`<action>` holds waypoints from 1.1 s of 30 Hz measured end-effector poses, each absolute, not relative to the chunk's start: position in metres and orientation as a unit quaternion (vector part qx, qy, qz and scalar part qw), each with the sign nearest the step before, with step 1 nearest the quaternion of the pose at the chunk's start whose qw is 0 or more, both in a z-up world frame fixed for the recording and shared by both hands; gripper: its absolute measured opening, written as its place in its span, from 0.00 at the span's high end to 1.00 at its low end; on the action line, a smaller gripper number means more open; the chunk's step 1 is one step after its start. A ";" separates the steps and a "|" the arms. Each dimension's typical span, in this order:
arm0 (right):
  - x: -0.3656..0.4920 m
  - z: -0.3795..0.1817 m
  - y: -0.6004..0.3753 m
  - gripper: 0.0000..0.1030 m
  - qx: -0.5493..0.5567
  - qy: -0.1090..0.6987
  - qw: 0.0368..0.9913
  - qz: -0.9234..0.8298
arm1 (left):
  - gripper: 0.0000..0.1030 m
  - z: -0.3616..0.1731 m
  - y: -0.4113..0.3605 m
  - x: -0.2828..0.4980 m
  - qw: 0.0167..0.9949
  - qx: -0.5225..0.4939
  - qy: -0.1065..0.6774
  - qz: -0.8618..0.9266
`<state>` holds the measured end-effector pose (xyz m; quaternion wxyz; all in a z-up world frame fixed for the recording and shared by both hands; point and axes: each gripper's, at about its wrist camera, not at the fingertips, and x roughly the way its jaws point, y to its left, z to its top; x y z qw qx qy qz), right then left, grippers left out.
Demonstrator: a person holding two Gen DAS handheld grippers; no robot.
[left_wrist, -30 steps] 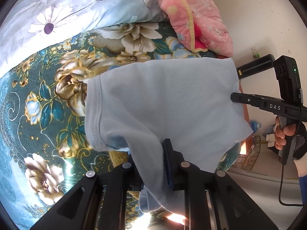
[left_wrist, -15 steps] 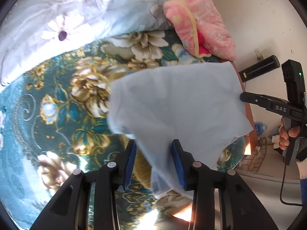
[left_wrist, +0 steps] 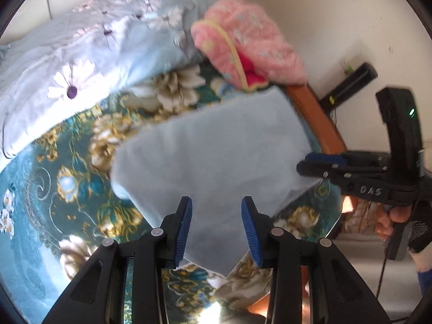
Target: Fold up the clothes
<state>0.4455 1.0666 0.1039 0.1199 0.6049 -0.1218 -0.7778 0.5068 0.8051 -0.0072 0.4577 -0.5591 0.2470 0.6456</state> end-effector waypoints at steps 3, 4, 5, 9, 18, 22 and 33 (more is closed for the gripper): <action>0.447 0.096 1.066 0.67 0.614 -0.122 0.118 -0.771 | 0.62 -0.025 0.805 0.509 0.448 -0.570 0.263 0.636; 0.447 0.094 1.066 0.67 0.616 -0.124 0.117 -0.769 | 0.62 -0.030 0.805 0.509 0.443 -0.574 0.267 0.634; 0.446 0.091 1.067 0.67 0.618 -0.126 0.115 -0.768 | 0.62 -0.033 0.805 0.508 0.440 -0.578 0.268 0.632; 0.446 0.084 1.069 0.67 0.624 -0.131 0.113 -0.762 | 0.62 -0.038 0.806 0.505 0.434 -0.590 0.263 0.629; 0.454 0.103 1.063 0.57 0.607 -0.116 0.116 -0.778 | 0.33 -0.016 0.805 0.512 0.460 -0.567 0.236 0.641; 0.463 0.111 1.059 0.49 0.594 -0.116 0.111 -0.788 | 0.30 -0.008 0.802 0.518 0.469 -0.553 0.231 0.649; 0.493 0.121 1.044 0.23 0.579 -0.122 0.106 -0.799 | 0.00 0.008 0.775 0.523 0.481 -0.516 0.207 0.678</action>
